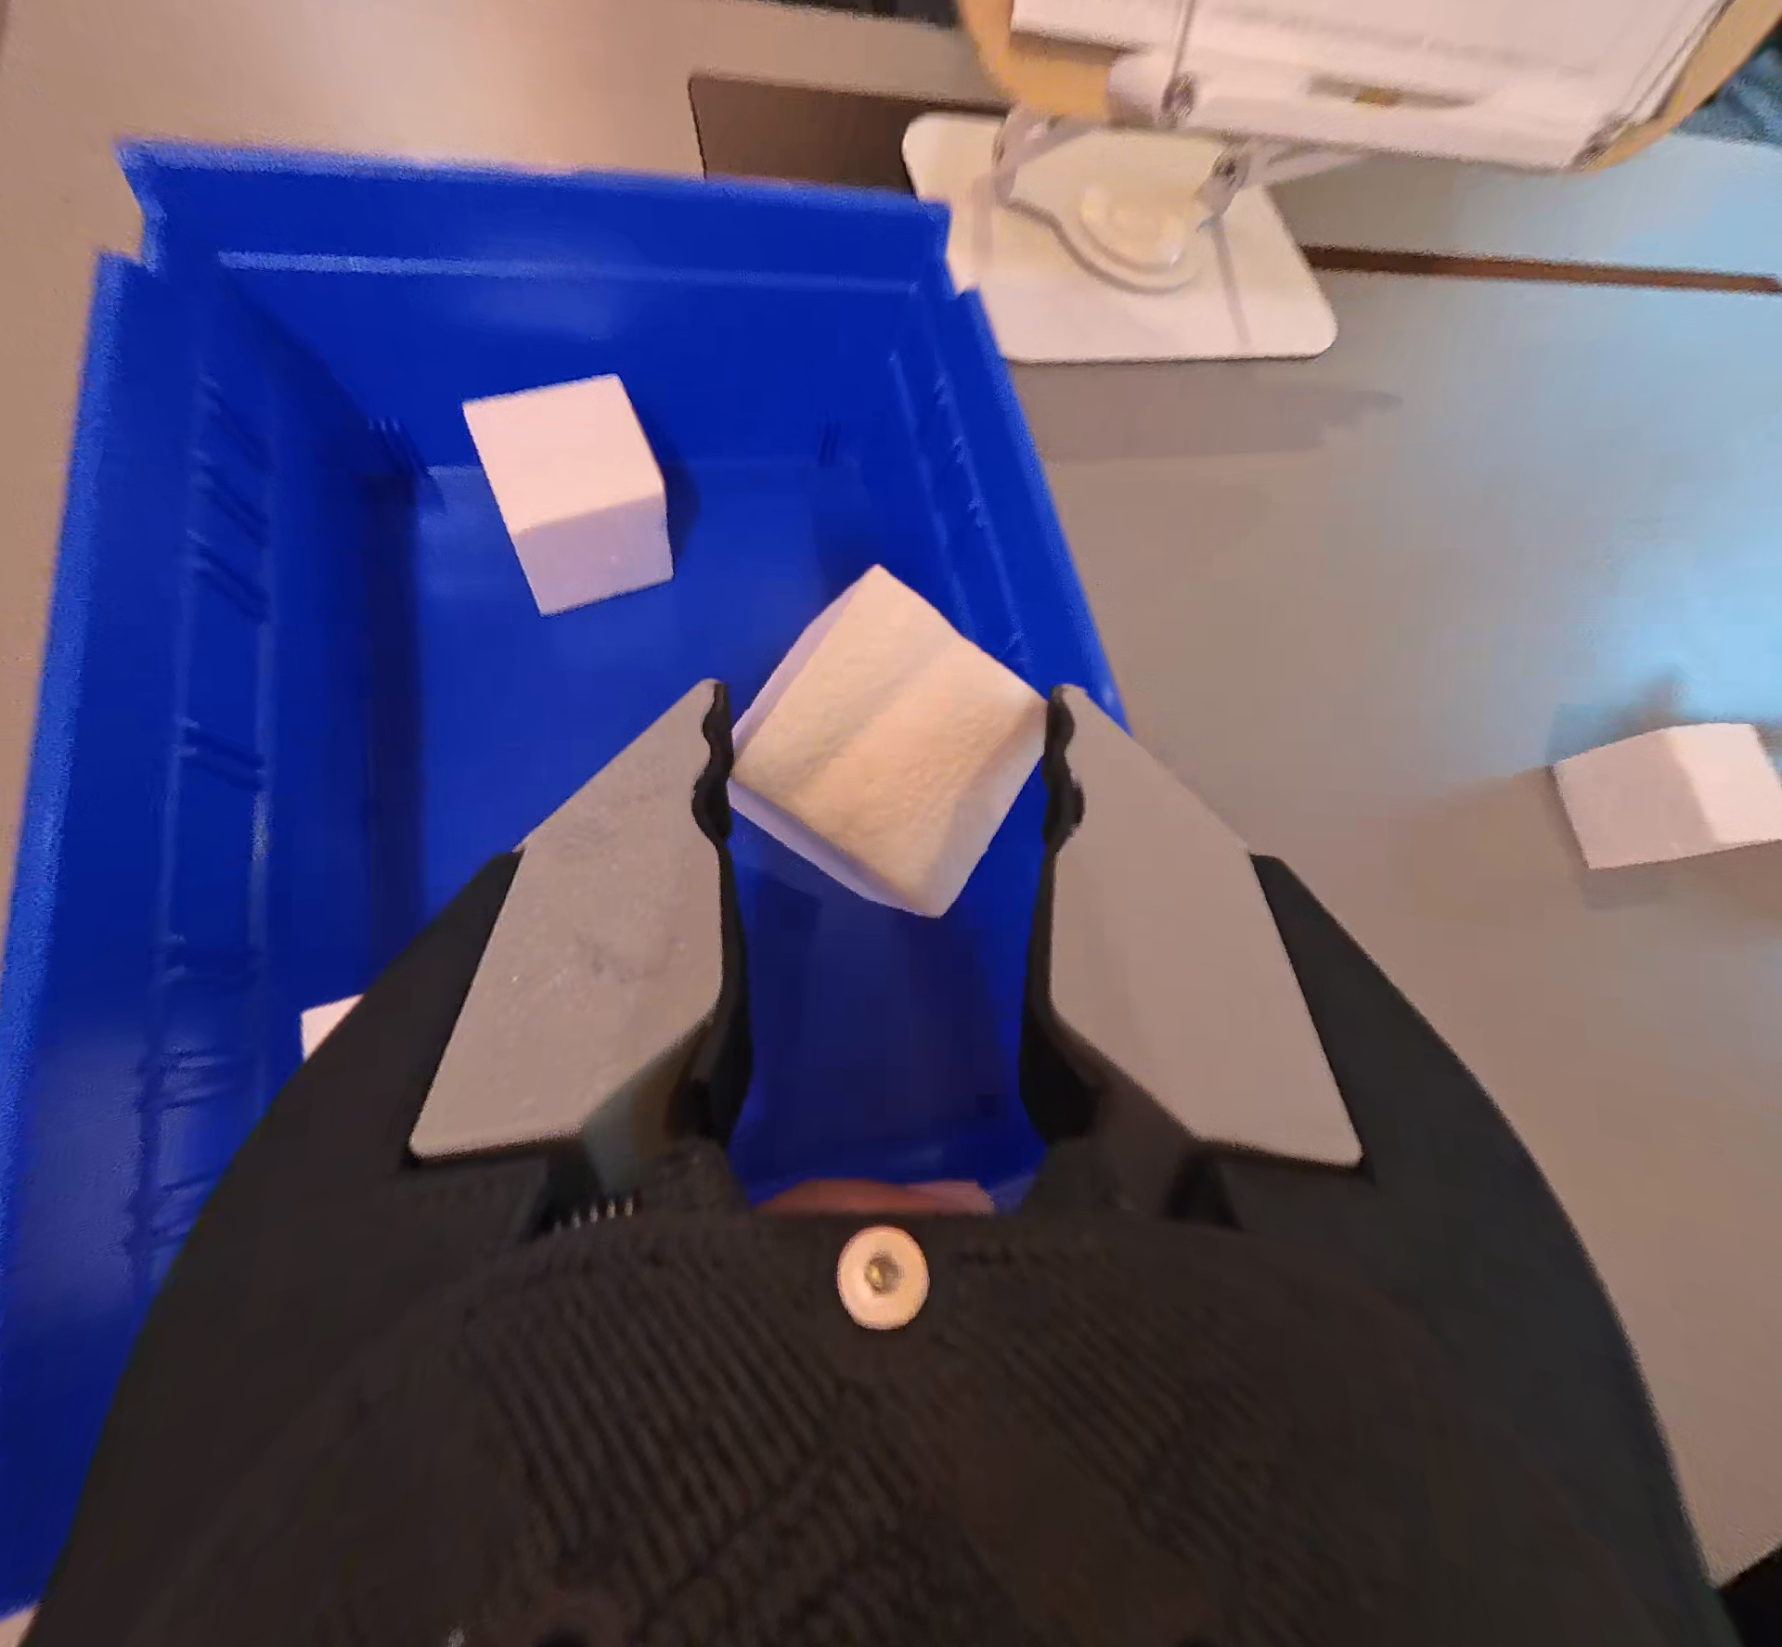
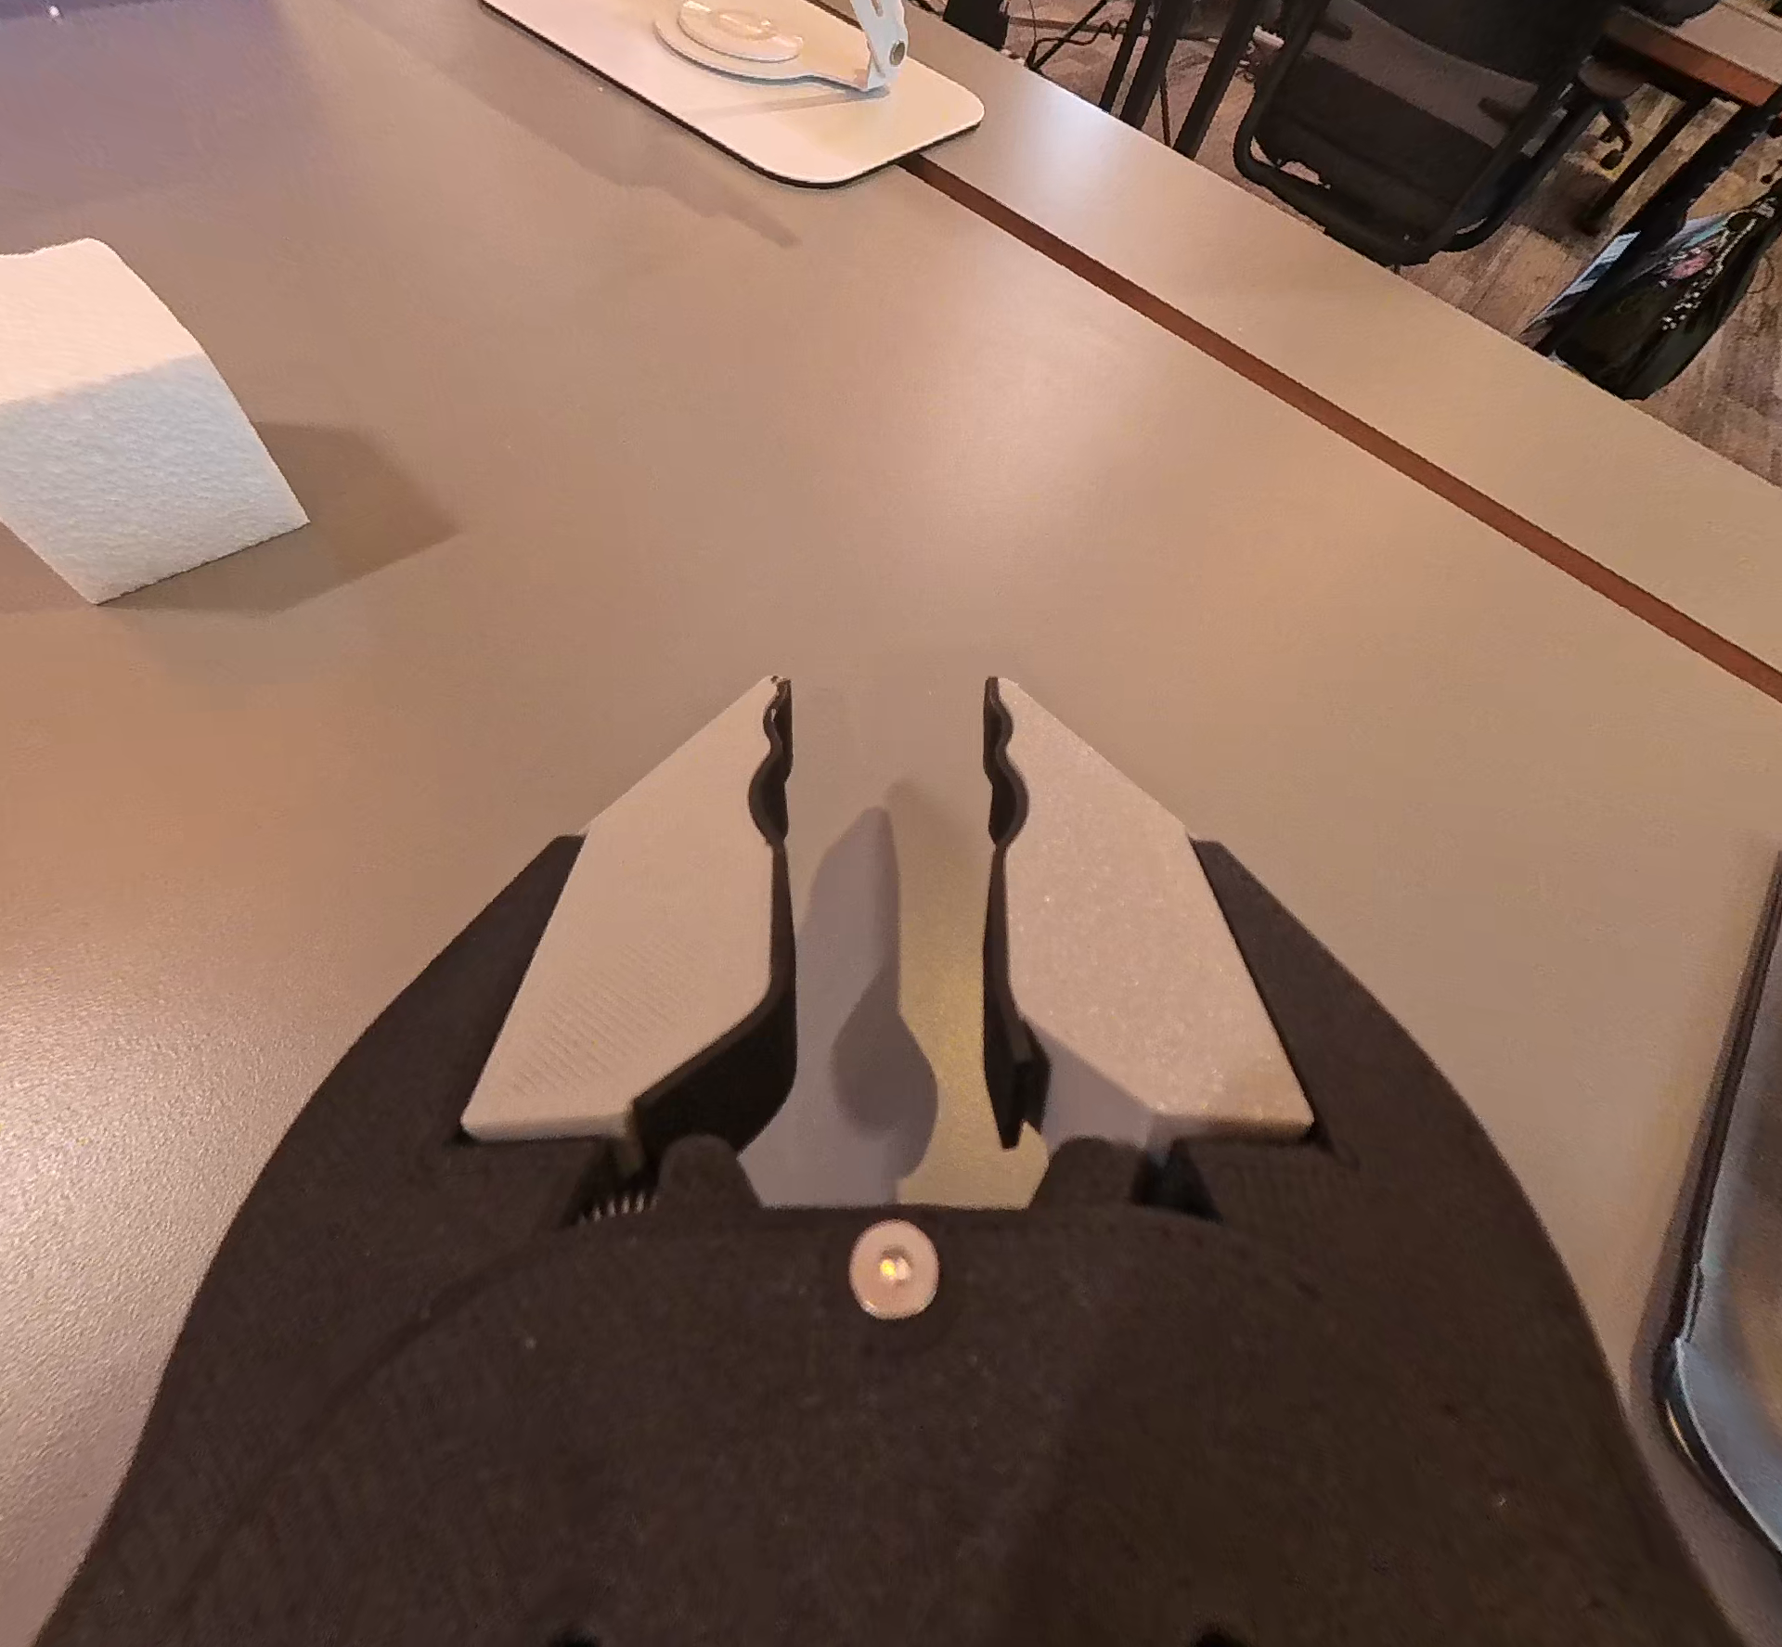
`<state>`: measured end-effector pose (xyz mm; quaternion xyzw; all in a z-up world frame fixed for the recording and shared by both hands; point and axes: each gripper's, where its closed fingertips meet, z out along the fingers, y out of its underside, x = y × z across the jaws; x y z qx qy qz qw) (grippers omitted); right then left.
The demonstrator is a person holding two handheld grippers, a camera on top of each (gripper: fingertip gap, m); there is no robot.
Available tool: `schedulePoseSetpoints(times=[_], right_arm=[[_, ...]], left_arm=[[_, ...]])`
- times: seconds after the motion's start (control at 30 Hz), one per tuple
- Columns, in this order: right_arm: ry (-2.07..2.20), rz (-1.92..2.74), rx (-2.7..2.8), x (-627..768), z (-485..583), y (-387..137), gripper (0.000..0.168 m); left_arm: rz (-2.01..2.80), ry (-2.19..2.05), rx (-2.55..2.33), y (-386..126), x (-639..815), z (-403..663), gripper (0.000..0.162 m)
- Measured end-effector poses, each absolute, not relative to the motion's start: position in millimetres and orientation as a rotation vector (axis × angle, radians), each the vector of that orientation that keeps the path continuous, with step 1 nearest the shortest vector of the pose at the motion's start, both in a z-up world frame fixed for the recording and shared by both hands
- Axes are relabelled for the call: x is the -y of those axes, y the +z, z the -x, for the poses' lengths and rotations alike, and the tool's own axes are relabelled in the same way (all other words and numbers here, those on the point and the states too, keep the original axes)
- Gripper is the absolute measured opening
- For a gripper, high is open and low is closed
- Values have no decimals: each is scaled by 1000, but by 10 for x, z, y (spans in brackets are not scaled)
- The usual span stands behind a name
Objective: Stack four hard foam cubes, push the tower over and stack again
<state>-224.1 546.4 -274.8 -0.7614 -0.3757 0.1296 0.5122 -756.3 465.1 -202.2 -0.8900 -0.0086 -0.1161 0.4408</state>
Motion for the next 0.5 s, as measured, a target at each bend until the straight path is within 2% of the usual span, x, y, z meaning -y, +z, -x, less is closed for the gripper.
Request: schedulePoseSetpoints(times=[0.27,0.37,0.5], right_arm=[[306,1828,901,-5466,2239,-2746,37],[307,1828,899,-5468,2239,-2746,37],[340,1805,889,-5449,2253,-2693,37]], left_arm=[[2001,-175,-239,-1246,-4561,6801,64],[1893,-329,-454,-1001,-4495,6031,64],[1742,-537,-676,-917,-4411,5042,64]])
